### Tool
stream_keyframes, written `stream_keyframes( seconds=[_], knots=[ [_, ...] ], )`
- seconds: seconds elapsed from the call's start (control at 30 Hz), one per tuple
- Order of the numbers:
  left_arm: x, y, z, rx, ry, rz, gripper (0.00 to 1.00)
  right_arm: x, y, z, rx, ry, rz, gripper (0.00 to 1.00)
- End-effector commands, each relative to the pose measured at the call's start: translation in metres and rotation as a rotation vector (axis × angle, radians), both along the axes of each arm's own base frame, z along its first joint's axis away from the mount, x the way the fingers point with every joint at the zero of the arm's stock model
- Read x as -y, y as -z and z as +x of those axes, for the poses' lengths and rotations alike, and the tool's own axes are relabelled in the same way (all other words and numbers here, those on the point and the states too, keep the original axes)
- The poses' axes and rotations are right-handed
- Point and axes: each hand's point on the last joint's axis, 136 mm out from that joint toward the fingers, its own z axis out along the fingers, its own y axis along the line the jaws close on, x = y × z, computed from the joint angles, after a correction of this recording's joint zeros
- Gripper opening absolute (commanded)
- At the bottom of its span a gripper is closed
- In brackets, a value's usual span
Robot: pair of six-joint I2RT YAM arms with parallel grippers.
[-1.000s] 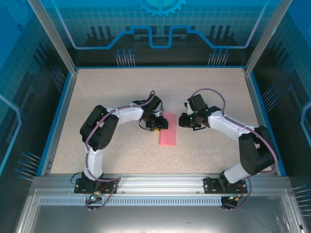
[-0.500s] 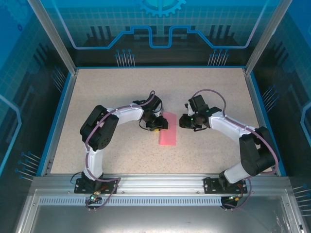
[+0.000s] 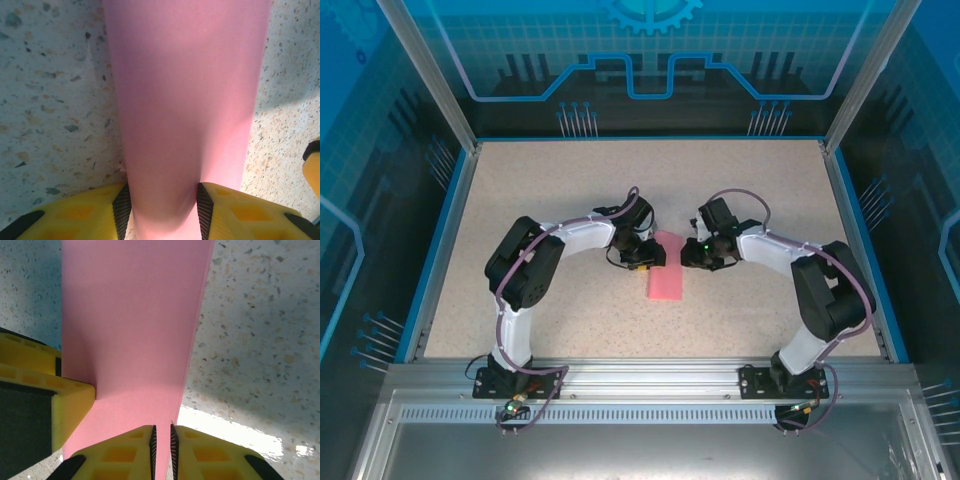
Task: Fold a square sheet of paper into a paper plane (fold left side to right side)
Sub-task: Hold the square sheet of paper at the center of the table.
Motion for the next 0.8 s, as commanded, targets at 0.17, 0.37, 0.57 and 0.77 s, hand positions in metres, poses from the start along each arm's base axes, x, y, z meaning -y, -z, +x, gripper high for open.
stream_keyframes(
  seconds=[0.17, 0.37, 0.57, 0.77],
  knots=[
    [-0.015, 0.032, -0.014, -0.066, 0.021, 0.116, 0.44, -0.015, -0.001, 0.008, -0.003, -0.019, 0.026, 0.18],
    [-0.015, 0.031, -0.013, -0.064, 0.022, 0.117, 0.44, -0.021, 0.006, 0.006, -0.032, -0.036, 0.026, 0.18],
    [-0.015, 0.032, -0.014, -0.067, 0.028, 0.123, 0.44, -0.023, 0.015, 0.004, -0.065, -0.039, 0.009, 0.17],
    [-0.015, 0.034, -0.015, -0.073, 0.034, 0.129, 0.44, -0.019, 0.017, 0.003, -0.068, -0.031, -0.017, 0.17]
  ],
)
